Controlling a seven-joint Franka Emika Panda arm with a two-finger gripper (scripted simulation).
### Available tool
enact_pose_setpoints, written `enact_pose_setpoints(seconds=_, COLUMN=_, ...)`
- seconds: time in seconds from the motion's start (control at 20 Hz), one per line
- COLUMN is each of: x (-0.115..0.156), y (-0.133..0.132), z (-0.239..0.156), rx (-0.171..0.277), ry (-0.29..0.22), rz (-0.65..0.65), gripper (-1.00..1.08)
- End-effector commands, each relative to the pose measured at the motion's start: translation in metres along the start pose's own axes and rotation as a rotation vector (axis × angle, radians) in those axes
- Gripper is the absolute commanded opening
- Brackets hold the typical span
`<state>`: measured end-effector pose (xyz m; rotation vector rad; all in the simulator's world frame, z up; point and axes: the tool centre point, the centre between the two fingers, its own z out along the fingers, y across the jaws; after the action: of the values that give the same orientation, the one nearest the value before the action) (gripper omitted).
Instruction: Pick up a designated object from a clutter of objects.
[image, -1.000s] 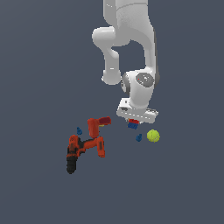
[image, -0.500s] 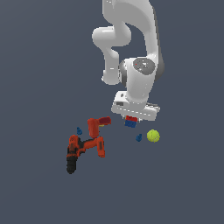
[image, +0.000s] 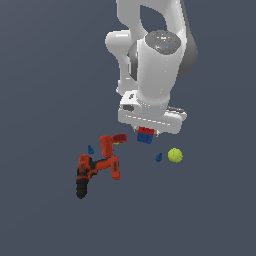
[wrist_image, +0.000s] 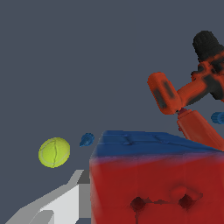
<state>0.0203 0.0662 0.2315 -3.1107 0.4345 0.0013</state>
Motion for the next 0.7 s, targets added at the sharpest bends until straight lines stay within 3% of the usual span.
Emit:
enact_pose_setpoints(seconds=0.0, x=0.013, y=0.005, z=-0.024, rx=0.000, ry=0.001, rz=0.000, gripper=-1.00)
enact_pose_setpoints(seconds=0.65, x=0.070, y=0.021, z=-0.116, rx=0.000, ry=0.001, rz=0.000, gripper=-1.00)
